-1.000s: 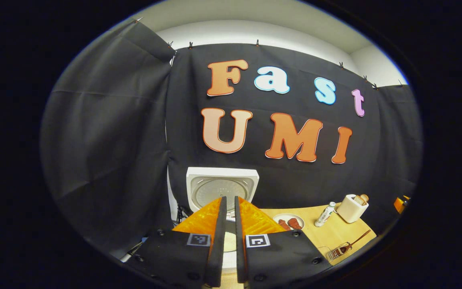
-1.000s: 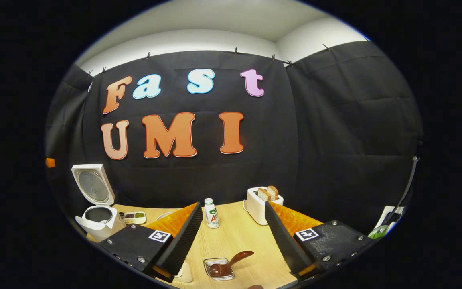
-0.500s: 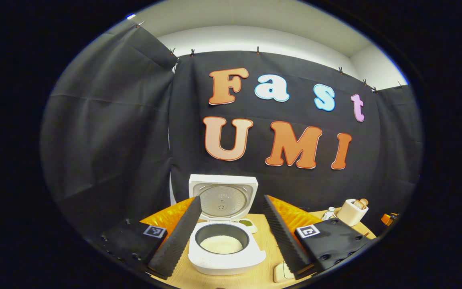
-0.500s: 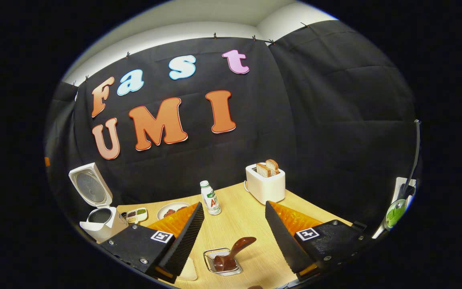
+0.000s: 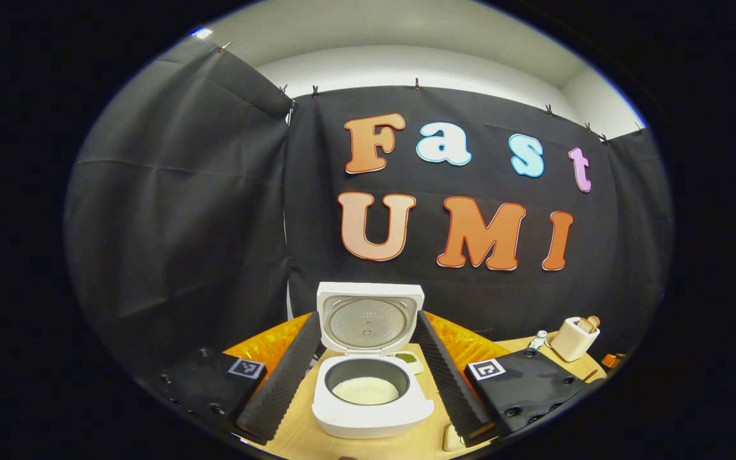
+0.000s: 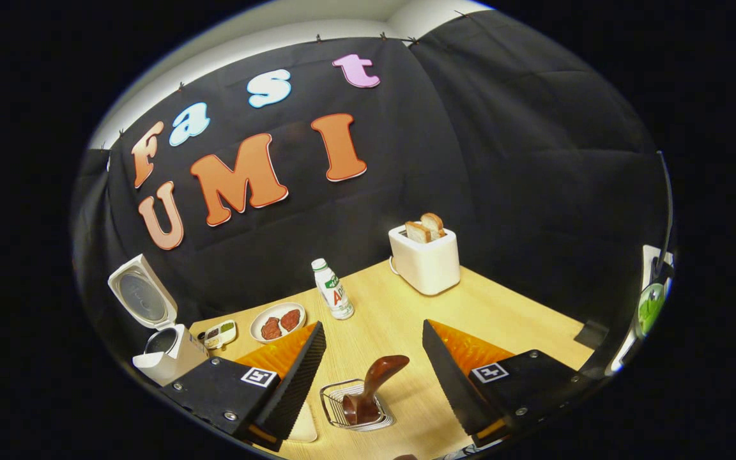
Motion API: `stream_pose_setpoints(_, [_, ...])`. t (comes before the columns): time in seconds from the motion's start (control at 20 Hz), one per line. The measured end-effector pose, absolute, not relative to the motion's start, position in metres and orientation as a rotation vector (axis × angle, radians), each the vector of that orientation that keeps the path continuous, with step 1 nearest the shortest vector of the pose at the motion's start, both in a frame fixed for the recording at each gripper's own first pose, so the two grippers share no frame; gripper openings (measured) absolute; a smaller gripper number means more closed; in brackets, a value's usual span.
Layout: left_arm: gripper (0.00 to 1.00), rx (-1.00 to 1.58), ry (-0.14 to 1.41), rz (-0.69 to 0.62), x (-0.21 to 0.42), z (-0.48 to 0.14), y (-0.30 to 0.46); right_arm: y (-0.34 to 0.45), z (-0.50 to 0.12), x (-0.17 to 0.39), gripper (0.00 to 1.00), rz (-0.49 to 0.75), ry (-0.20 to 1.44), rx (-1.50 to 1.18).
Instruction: Close the left gripper, press the button to open the rice cooker; take a wooden spoon from the chopstick holder with the right hand, scoop a spoonful of rice and pour it into the rice cooker, then put the wooden spoon back into the chopstick holder.
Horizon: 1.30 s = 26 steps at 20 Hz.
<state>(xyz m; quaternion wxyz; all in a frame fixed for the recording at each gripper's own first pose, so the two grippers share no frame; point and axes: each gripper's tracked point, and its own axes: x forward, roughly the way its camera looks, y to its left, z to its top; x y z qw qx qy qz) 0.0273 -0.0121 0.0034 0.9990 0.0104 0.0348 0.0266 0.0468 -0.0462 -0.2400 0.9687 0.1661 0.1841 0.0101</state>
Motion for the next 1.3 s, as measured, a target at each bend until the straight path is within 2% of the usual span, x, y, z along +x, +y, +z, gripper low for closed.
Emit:
stream_pose_setpoints(0.3, [0.99, 0.043, 0.083, 0.106, 0.019, -0.003, -0.001, -0.039, -0.278, 0.055, 0.95, 0.02, 0.465, 0.502])
stream_pose_setpoints(0.35, [1.0, 0.048, 0.085, 0.113, 0.017, -0.003, 0.001, -0.039, -0.283, 0.056, 1.0, 0.021, 0.477, 0.533])
stream_pose_setpoints(0.4, [1.0, 0.052, 0.087, 0.119, 0.016, -0.002, 0.002, -0.038, -0.288, 0.058, 0.94, 0.021, 0.491, 0.568])
stream_pose_setpoints(0.5, [1.0, 0.06, 0.09, 0.132, 0.014, -0.003, 0.005, -0.034, -0.295, 0.059, 0.91, 0.031, 0.516, 0.646])
stream_pose_setpoints(0.55, [0.99, 0.062, 0.091, 0.139, 0.013, -0.003, 0.009, -0.033, -0.297, 0.06, 0.83, 0.028, 0.521, 0.679])
stream_pose_setpoints(0.7, [0.99, 0.05, 0.104, 0.15, 0.013, -0.006, 0.011, -0.03, -0.298, 0.067, 0.68, 0.039, 0.526, 0.753])
stream_pose_setpoints(0.75, [0.99, 0.049, 0.108, 0.155, 0.013, -0.008, 0.013, -0.028, -0.3, 0.068, 0.57, 0.042, 0.538, 0.768])
stream_pose_setpoints(0.8, [0.99, 0.051, 0.11, 0.16, 0.014, -0.009, 0.014, -0.027, -0.305, 0.067, 0.51, 0.044, 0.557, 0.778])
stream_pose_setpoints(0.85, [0.99, 0.054, 0.111, 0.162, 0.013, -0.009, 0.015, -0.024, -0.303, 0.066, 0.29, 0.046, 0.554, 0.813])
stream_pose_setpoints(0.9, [0.99, 0.056, 0.111, 0.164, 0.013, -0.008, 0.015, -0.024, -0.303, 0.071, 0.36, 0.045, 0.566, 0.826])
stream_pose_setpoints(1.0, [0.99, 0.055, 0.109, 0.162, 0.013, -0.009, 0.015, -0.022, -0.298, 0.07, 0.29, 0.03, 0.561, 0.821])
stream_pose_setpoints(1.1, [1.0, 0.044, 0.104, 0.158, 0.013, -0.008, 0.016, -0.016, -0.291, 0.068, 0.17, 0.035, 0.555, 0.791])
stream_pose_setpoints(1.15, [1.0, 0.04, 0.103, 0.159, 0.012, -0.008, 0.018, -0.013, -0.285, 0.068, 0.19, 0.046, 0.552, 0.772])
stream_pose_setpoints(1.3, [0.99, 0.032, 0.096, 0.153, 0.012, -0.006, 0.02, -0.009, -0.268, 0.066, 0.19, 0.058, 0.532, 0.686])
